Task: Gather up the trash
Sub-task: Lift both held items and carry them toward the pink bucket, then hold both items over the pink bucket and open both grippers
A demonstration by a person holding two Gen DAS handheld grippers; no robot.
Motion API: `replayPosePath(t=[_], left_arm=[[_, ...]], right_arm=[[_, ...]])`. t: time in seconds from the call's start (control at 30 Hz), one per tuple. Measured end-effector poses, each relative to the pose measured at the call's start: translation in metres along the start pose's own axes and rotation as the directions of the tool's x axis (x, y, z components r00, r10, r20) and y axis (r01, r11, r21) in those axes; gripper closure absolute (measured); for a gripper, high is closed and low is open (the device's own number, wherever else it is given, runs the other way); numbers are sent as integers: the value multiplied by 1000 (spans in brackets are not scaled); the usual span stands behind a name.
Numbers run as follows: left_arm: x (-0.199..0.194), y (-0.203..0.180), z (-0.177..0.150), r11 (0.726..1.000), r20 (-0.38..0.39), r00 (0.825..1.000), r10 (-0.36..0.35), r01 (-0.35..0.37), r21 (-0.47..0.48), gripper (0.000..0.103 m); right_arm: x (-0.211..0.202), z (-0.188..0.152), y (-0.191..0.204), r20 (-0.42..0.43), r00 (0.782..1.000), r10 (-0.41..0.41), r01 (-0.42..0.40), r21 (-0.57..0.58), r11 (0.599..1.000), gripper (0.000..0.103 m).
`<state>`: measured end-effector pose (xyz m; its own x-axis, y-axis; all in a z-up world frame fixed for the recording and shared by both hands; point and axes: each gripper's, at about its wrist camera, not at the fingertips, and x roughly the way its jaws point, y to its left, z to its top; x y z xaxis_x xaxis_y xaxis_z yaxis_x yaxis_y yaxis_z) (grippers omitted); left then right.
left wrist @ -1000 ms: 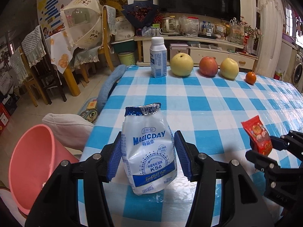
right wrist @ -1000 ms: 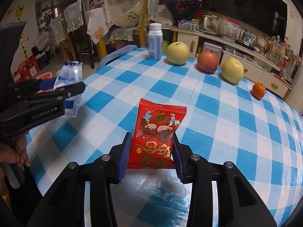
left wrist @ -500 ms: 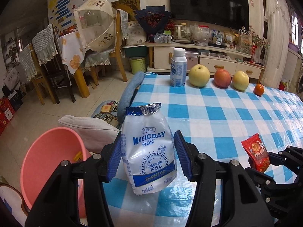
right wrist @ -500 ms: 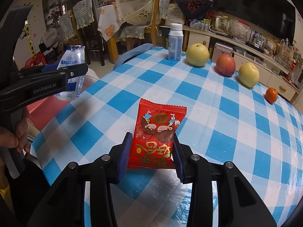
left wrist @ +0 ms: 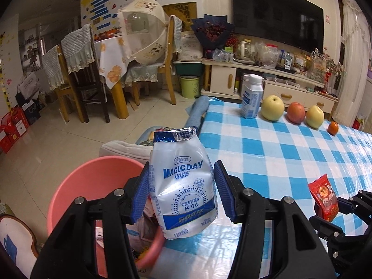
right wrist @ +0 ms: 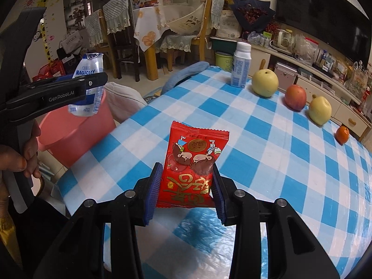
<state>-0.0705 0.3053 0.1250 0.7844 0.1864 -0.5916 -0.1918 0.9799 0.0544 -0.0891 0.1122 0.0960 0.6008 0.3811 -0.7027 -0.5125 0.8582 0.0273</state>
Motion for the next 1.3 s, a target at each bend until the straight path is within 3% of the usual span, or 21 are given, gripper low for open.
replayPosePath(t=[0.47,0.97,1.3], left_arm=[[-9,78,2,989,14,998,55,-53,-138,48],[-3,155,-8,953,-22,991,131,-132,-274,48],[3,187,-16,932,-49,987,153,-160,-324,48]], right_arm=[[1,32,64,20,999,38,-36,-82,996,61],[27,70,146,10,992,126,-122,-194,973,61],[52,87,194,-19,984,179,-178,-256,950,61]])
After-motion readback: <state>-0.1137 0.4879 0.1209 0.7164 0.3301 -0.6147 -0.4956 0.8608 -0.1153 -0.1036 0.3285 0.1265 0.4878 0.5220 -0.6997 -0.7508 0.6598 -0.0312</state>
